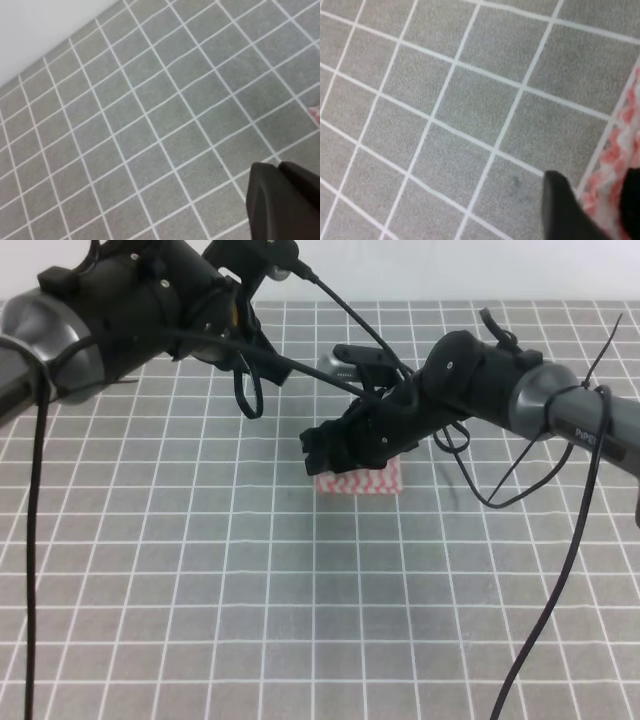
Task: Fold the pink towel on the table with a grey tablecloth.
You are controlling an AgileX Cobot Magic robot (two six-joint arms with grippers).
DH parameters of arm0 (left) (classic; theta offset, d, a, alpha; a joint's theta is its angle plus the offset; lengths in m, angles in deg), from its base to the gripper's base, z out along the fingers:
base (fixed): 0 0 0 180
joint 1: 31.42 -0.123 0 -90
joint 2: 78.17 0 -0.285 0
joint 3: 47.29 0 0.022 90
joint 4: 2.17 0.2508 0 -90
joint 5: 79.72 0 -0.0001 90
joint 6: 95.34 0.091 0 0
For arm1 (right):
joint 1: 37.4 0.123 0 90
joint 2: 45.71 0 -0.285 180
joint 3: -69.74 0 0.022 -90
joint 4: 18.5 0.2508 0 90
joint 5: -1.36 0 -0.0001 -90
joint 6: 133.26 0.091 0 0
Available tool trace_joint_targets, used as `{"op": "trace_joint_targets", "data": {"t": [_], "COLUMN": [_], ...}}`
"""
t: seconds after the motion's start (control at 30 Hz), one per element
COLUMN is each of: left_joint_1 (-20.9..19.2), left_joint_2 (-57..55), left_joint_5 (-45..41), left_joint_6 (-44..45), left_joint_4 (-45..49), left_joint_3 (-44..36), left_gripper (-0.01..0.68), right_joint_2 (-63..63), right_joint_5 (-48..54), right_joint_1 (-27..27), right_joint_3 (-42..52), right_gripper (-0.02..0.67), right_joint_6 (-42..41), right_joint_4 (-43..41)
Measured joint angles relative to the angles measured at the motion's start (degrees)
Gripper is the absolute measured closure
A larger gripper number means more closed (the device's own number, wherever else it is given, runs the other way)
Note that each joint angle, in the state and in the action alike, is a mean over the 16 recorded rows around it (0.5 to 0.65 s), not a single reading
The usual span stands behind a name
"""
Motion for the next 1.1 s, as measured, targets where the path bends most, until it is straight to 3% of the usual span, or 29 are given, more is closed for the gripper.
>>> {"op": "trace_joint_targets", "data": {"t": [0.3, 0.43, 0.8, 1.1], "left_joint_1": [0.02, 0.02, 0.02, 0.08], "left_joint_2": [-0.05, 0.77, 11.68, 33.11], "left_joint_5": [0.68, 0.46, -1.38, -1.19], "left_joint_6": [0.03, 0.1, 0.16, -0.16], "left_joint_4": [-1.52, -1.67, -2.96, -8.01], "left_joint_3": [0.01, 0.01, -3.22, -18.13], "left_gripper": [0.669, 0.669, 0.669, 0.669], "right_joint_2": [1.58, 4.5, 21.05, 41.41], "right_joint_5": [0.32, 0.05, -6.48, -21.35], "right_joint_1": [-0.12, -0.46, -1.14, 0.2], "right_joint_3": [0.0, 0.04, 8.11, 28.31], "right_gripper": [0.607, 0.645, 0.664, 0.665], "right_joint_6": [-0.59, -0.26, 2.68, 2.37], "right_joint_4": [-0.47, -2.23, -8.02, -7.83]}}
